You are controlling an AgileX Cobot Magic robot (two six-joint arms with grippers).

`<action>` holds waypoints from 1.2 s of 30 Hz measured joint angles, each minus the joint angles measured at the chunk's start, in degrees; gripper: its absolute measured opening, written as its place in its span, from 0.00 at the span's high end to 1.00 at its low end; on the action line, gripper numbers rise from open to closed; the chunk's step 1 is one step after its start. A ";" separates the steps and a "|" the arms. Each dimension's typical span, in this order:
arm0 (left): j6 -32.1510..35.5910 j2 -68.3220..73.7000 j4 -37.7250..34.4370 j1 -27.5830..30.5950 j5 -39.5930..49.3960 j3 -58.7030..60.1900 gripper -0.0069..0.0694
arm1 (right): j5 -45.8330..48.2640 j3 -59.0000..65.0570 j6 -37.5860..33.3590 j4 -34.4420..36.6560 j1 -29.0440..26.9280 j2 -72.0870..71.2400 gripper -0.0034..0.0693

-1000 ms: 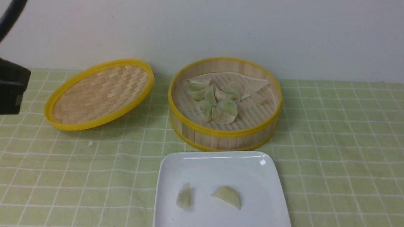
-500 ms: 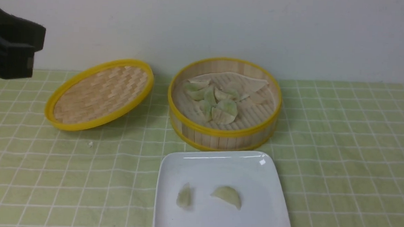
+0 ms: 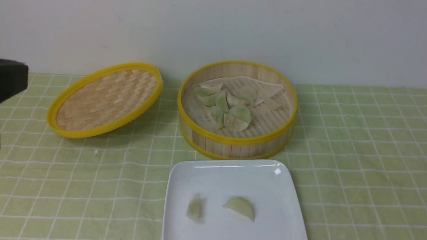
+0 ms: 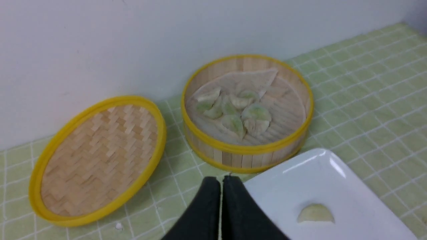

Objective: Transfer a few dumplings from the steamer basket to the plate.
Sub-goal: Use the right arm to put the dumpling into the plate

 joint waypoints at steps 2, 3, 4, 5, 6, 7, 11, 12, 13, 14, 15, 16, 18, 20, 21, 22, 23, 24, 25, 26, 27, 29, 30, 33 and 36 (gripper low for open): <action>-0.58 -3.85 0.00 0.00 -6.53 4.74 0.92 | 0.00 0.00 -0.04 0.00 0.00 0.00 0.97; -0.66 -4.70 0.00 0.00 -7.92 5.96 0.92 | 0.00 0.00 -0.04 0.00 0.00 0.00 0.97; -1.15 -5.97 0.00 0.00 -9.77 8.13 0.92 | 0.00 0.00 -0.04 0.00 0.00 0.00 0.97; -1.42 -7.08 0.00 0.00 -11.23 9.35 0.92 | 0.00 0.00 -0.04 0.00 0.00 0.00 0.97; -1.71 -7.87 0.00 0.00 -12.02 10.40 0.92 | 0.00 0.00 -0.04 0.00 0.00 0.00 0.97; -1.85 -8.71 0.00 0.00 -12.50 11.42 0.92 | 0.00 0.00 -0.04 0.00 0.00 0.00 0.97; -2.04 -10.28 0.00 0.00 -13.37 13.79 0.92 | 0.00 0.00 -0.04 0.00 0.00 0.00 0.97; -2.04 -10.34 0.00 0.00 -13.58 14.30 0.92 | 0.00 0.00 -0.04 0.00 0.00 0.00 0.97; -2.04 -10.34 0.00 0.00 -13.58 14.72 0.92 | 0.00 0.00 -0.04 0.00 0.00 0.00 0.97; -2.04 -10.34 0.00 0.00 -13.58 15.12 0.92 | 0.05 0.00 -0.04 0.00 0.00 0.00 0.97; -2.04 -10.34 0.00 0.00 -13.37 15.30 0.92 | 0.05 0.00 -0.04 0.00 0.00 0.00 0.97; -2.04 -10.34 0.00 0.00 -13.21 15.37 0.92 | 0.05 0.00 -0.04 0.00 0.00 0.00 0.97; -2.04 -10.34 0.00 0.00 -12.78 15.45 0.92 | 0.05 0.00 -0.04 0.00 0.00 0.00 0.97; -2.04 -10.34 0.00 0.00 -12.48 15.45 0.92 | 0.05 0.00 -0.04 0.00 0.00 0.00 0.97; -2.04 -10.34 0.05 0.00 -12.19 15.45 0.92 | 0.05 0.00 -0.04 0.00 0.00 0.00 0.97; -2.04 -10.34 0.05 0.00 -12.10 15.45 0.92 | 0.05 0.00 -0.04 0.00 0.00 0.00 0.97; -2.04 -10.34 0.11 0.00 -12.04 15.45 0.92 | 0.05 0.00 -0.04 0.00 0.00 0.00 0.97; -2.04 -10.34 0.11 0.06 -12.04 15.45 0.92 | 0.05 0.00 -0.04 0.00 0.00 0.00 0.97; -1.44 -10.34 0.11 0.56 -11.75 15.45 0.92 | 0.05 0.00 -0.04 0.00 0.00 0.00 0.97; -0.67 -10.46 0.04 1.41 -11.64 15.50 0.92 | 0.05 0.00 -0.04 0.00 0.00 0.00 0.97; 0.01 -10.74 -0.11 2.39 -11.71 15.77 0.92 | 0.05 0.00 -0.04 0.00 0.00 0.00 0.97; 1.75 -12.35 -1.37 6.05 -12.16 17.50 0.92 | 0.05 0.00 -0.04 0.00 0.00 0.00 0.97; 2.57 -13.74 -2.36 8.34 -12.64 19.06 0.92 | 0.05 0.00 -0.04 0.00 0.00 0.00 0.97; 5.11 -19.20 -5.23 15.27 -14.91 24.89 0.92 | 0.05 0.00 -0.04 0.00 0.00 0.00 0.97; 9.94 -26.41 -8.41 22.23 -16.79 34.16 0.92 | 0.05 0.00 -0.04 0.00 0.00 0.00 0.97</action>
